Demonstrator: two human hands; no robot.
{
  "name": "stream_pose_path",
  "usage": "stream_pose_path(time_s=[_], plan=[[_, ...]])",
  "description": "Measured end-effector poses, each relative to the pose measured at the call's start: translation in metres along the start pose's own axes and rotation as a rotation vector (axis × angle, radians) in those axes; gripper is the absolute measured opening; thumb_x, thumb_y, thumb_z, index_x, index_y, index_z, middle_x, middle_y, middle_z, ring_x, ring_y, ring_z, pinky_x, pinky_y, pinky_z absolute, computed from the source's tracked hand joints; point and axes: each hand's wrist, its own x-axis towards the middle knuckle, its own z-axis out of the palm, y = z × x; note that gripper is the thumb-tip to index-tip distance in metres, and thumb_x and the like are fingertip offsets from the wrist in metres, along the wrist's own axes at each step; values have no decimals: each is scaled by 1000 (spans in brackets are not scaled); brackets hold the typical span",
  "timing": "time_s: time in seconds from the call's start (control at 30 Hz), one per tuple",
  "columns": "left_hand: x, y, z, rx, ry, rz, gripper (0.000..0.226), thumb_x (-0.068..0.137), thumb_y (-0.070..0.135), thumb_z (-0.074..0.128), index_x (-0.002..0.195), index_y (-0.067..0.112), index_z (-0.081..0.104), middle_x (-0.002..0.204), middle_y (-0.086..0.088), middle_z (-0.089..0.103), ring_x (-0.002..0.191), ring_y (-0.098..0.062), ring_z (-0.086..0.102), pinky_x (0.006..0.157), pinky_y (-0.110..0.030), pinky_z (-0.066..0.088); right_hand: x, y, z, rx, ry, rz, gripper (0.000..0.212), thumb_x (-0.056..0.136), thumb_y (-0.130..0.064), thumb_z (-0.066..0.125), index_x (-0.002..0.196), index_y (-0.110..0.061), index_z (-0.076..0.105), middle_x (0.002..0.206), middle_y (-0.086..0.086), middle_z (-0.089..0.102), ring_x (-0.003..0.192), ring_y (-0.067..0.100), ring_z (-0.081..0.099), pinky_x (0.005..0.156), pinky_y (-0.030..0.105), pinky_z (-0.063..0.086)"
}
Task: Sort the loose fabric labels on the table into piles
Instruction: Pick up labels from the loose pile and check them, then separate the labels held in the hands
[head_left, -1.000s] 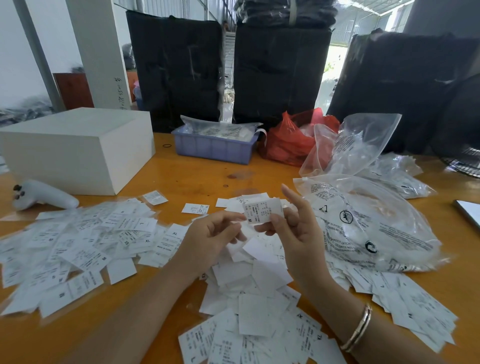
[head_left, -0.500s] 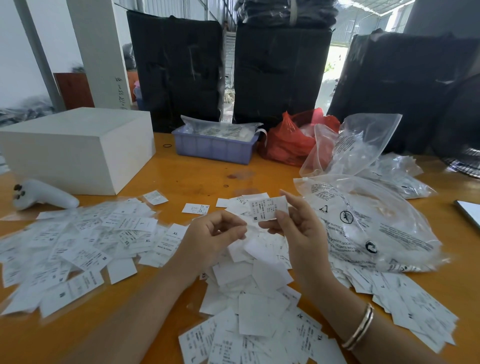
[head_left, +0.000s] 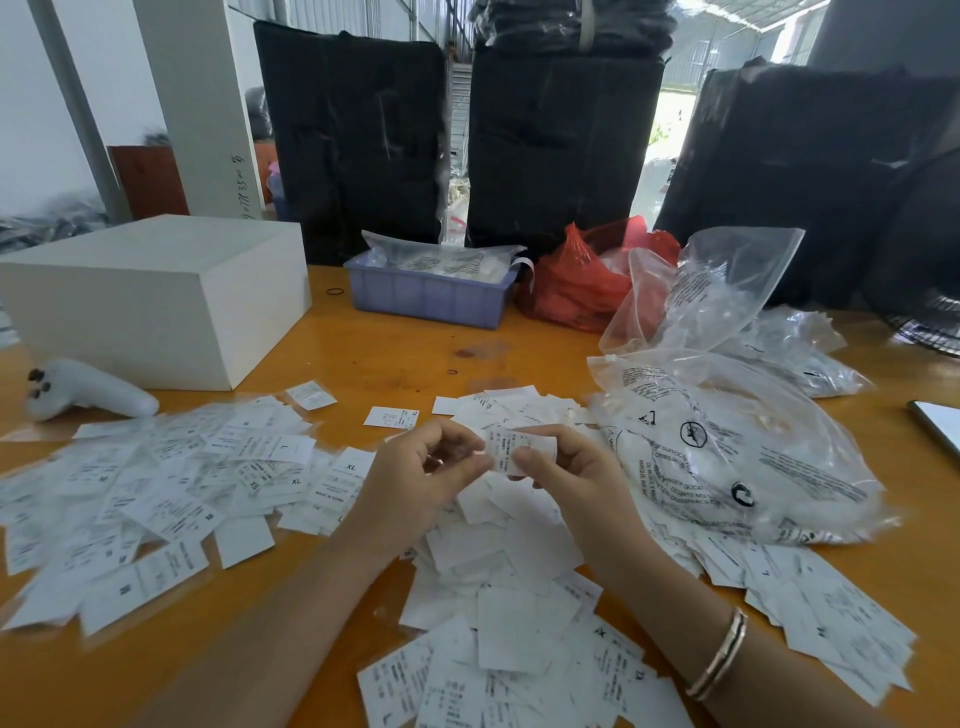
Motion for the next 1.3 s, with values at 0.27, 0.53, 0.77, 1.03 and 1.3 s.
stream_pose_path(time_s=[0.27,0.53,0.77,1.03,1.3], plan=[[2,-5,1,-7,-31,-32,12,78,28,73,83,35,64,85,27,66,86,11,59,66,-2,44,2,3,-6,-118,-57,58,27,89,-16,63,71,-35,71,63,-14,64,57,0,55,50,13,41],[1,-7,1,1,-40,-27,6,79,32,71,79,32,66,81,23,68,80,6,62,65,-5,46,2,3,-3,-366,-27,-120,32,87,-13,65,77,-44,63,69,-29,64,55,-2,48,51,11,35],[1,-3,2,-82,-67,-81,9,78,24,73,78,33,70,80,21,70,79,4,64,65,-6,47,4,6,-4,-458,-18,-110,32,86,-15,66,76,-45,61,64,-33,60,50,5,40,48,13,32],[1,-5,1,-62,-37,-108,9,75,32,75,78,25,70,78,15,70,75,2,64,62,-7,47,2,8,-6,-353,-26,-44,28,86,-11,63,76,-37,64,69,-19,65,58,17,52,53,32,43],[1,-2,2,-10,-58,-129,17,72,41,70,74,24,71,74,15,68,71,1,61,58,-5,45,2,9,-5,-312,-47,-8,25,84,-12,62,76,-35,65,66,-10,63,58,11,54,53,33,47]])
